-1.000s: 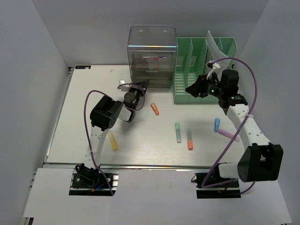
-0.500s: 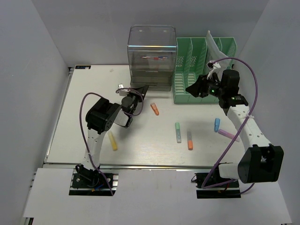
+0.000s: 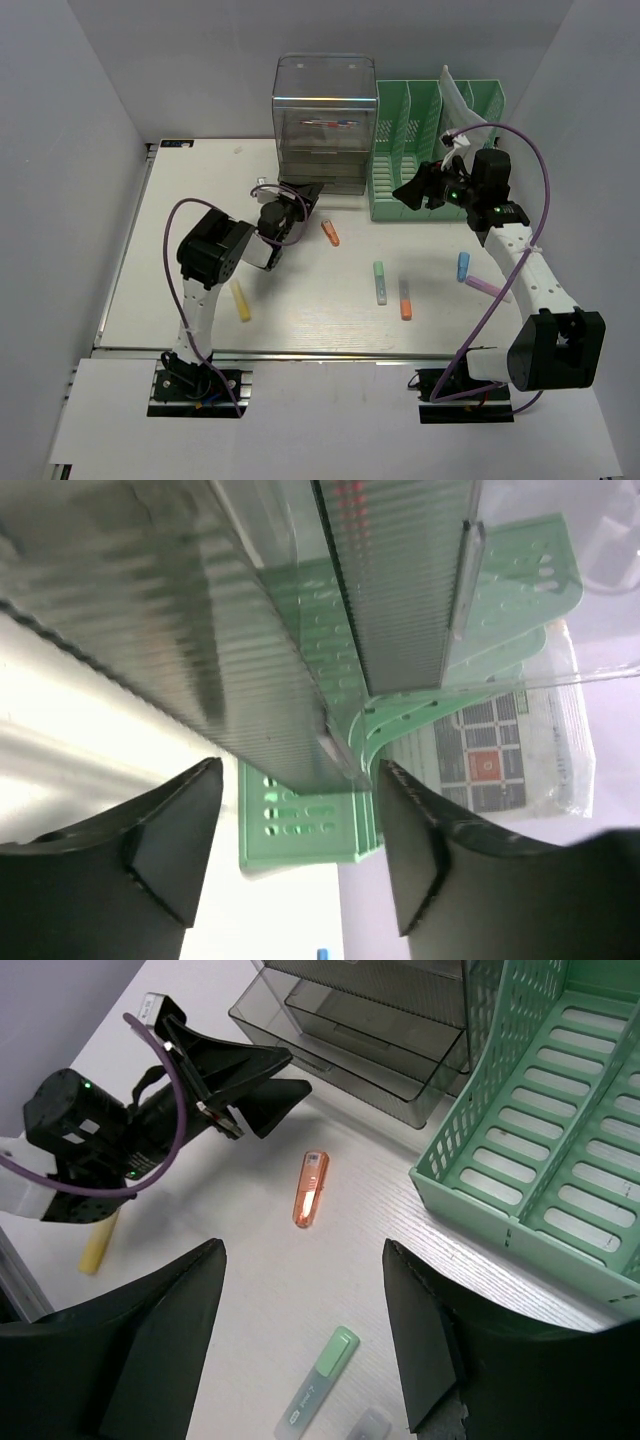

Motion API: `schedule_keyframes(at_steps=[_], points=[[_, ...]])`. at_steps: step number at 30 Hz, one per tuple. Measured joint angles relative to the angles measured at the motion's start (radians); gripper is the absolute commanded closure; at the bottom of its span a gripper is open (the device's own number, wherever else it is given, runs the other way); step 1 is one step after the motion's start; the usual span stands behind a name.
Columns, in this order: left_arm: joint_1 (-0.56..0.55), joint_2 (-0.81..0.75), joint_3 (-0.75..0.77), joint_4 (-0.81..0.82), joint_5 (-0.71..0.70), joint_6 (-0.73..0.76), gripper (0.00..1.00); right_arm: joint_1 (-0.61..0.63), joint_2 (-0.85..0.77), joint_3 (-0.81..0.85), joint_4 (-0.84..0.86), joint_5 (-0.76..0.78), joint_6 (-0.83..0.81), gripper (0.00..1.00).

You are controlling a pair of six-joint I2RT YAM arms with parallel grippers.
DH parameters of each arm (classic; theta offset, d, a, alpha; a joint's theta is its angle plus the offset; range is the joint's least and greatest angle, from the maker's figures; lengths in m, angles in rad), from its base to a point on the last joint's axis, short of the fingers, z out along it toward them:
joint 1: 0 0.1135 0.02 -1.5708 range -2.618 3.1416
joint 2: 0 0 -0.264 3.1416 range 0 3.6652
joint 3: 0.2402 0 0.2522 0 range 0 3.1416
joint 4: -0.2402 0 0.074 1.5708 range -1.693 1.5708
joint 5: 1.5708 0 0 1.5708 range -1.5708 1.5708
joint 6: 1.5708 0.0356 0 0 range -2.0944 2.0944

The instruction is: Organize the desk

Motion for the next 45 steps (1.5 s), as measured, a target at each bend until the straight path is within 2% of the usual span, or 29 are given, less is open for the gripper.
schedule_keyframes(at_steps=[1, 9, 10, 11, 14, 15, 20, 24, 27, 32, 35, 40, 45], points=[[0.000, -0.015, -0.008, -0.017, 0.005, 0.000, 0.19, 0.000, 0.000, 0.000, -0.002, 0.000, -0.002, 0.30], [0.001, -0.240, -0.147, -0.140, 0.053, 0.070, 0.15, 0.000, 0.000, 0.000, -0.021, 0.000, -0.023, 0.28], [0.002, -0.278, -0.162, -0.174, 0.074, 0.106, 0.15, 0.000, 0.000, 0.000, -0.026, 0.000, -0.029, 0.23], [0.003, -0.324, -0.176, -0.213, 0.088, 0.144, 0.14, 0.000, 0.000, 0.000, -0.034, 0.000, -0.035, 0.11], [0.003, -0.493, -0.215, -0.377, 0.101, 0.283, 0.08, 0.000, -0.003, 0.001, -0.071, 0.001, -0.068, 0.11], [0.006, -0.561, -0.217, -0.457, 0.097, 0.330, 0.03, 0.000, -0.004, 0.001, -0.080, 0.000, -0.076, 0.11], [0.053, -0.828, -0.187, -0.772, -0.025, 0.569, 0.02, 0.002, -0.013, 0.001, -0.108, 0.005, -0.114, 0.11], [0.146, -0.877, -0.120, -0.969, -0.089, 0.689, 0.02, 0.014, -0.023, 0.001, -0.128, 0.020, -0.156, 0.11], [0.235, -0.869, -0.114, -1.084, -0.085, 0.732, 0.02, 0.036, -0.035, 0.001, -0.141, 0.043, -0.190, 0.11], [0.408, -0.836, -0.114, -1.239, -0.010, 0.761, 0.02, 0.093, -0.045, 0.001, -0.178, 0.085, -0.245, 0.11], [0.471, -0.842, -0.115, -1.291, 0.056, 0.778, 0.02, 0.135, -0.046, 0.001, -0.190, 0.134, -0.281, 0.11], [0.462, -0.893, -0.106, -1.383, 0.225, 0.875, 0.03, 0.191, -0.067, -0.024, -0.177, 0.227, -0.357, 0.11], [0.440, -1.079, -0.205, -1.323, 0.452, 0.921, 0.08, 0.218, -0.094, -0.085, -0.179, 0.276, -0.412, 0.11]])
